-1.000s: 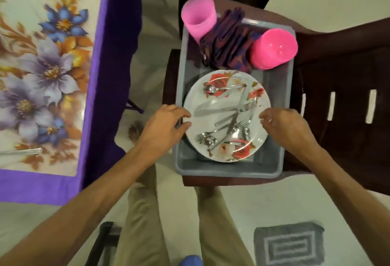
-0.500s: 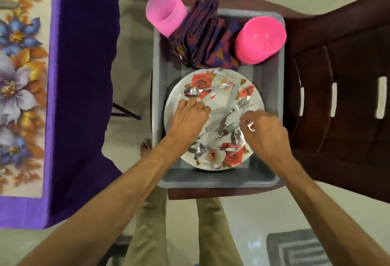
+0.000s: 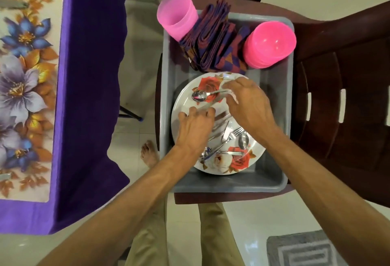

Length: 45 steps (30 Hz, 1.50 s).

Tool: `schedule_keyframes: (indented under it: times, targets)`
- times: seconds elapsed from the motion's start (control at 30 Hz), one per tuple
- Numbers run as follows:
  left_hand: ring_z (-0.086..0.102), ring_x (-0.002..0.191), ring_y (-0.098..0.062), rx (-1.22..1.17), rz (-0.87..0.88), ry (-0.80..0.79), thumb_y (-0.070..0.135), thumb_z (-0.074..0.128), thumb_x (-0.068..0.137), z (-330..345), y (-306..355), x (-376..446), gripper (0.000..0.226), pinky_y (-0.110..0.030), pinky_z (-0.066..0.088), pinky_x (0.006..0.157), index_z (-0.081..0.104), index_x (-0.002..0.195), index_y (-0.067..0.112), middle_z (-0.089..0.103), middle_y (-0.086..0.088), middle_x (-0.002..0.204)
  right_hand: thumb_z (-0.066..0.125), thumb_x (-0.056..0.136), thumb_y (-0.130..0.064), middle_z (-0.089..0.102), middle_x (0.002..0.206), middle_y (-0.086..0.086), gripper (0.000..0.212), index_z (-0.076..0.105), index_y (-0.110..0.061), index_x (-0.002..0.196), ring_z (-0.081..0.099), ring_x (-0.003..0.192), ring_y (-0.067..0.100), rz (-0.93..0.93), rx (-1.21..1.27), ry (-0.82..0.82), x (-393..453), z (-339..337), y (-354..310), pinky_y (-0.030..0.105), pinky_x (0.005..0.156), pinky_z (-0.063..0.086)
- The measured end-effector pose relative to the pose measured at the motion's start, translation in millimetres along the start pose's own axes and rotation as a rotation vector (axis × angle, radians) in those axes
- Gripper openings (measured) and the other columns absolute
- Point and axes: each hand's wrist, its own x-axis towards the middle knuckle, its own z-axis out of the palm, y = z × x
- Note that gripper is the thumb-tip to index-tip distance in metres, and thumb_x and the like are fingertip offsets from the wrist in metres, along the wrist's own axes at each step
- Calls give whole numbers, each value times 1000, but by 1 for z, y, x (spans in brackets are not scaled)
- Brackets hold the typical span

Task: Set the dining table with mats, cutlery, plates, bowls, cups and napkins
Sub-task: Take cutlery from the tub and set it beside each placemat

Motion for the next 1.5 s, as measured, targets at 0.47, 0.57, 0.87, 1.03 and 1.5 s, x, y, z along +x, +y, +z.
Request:
schedule_keyframes:
  times: [0.47, 0.57, 0.87, 1.03, 1.5]
  targets:
    - [65, 105, -35, -353, -58, -160, 17, 71, 91, 1, -27, 5, 26, -43, 58, 88, 69, 113, 5, 66, -15, 116, 64, 82, -2, 70, 107, 17, 19, 72, -5, 99, 64, 101, 39, -205, -303, -451, 59, 43, 6, 40, 84, 52]
    - [69, 94, -28, -446, -119, -157, 22, 72, 90, -7, -39, -9, 18, -35, 56, 81, 77, 103, 10, 72, -7, 101, 68, 87, -9, 60, 125, 17, 29, 67, -6, 116, 54, 117, 42, -292, -349, -451, 56, 40, 9, 52, 92, 50]
    - [69, 79, 3, -932, -332, -261, 33, 81, 90, -33, -94, -78, 8, -6, 45, 65, 77, 98, 33, 75, 16, 86, 85, 81, -19, 77, 86, 0, 13, 82, -21, 93, 68, 86, 16, 76, 197, -415, 52, 27, 23, 17, 79, 48]
    - [71, 80, 5, -1226, -502, -171, 27, 82, 89, -31, -106, -90, 11, -8, 50, 68, 80, 99, 31, 78, 14, 86, 89, 78, -21, 79, 96, 10, 20, 82, -13, 95, 71, 86, 18, 378, 726, -541, 30, 9, 26, 26, 82, 57]
    - [72, 86, 2, -1408, -541, -130, 22, 78, 91, -40, -92, -71, 15, -24, 53, 84, 79, 106, 24, 79, 12, 90, 91, 77, -15, 77, 78, 11, 22, 76, -6, 90, 68, 65, 18, 574, 751, -388, -14, 24, 22, 22, 62, 58]
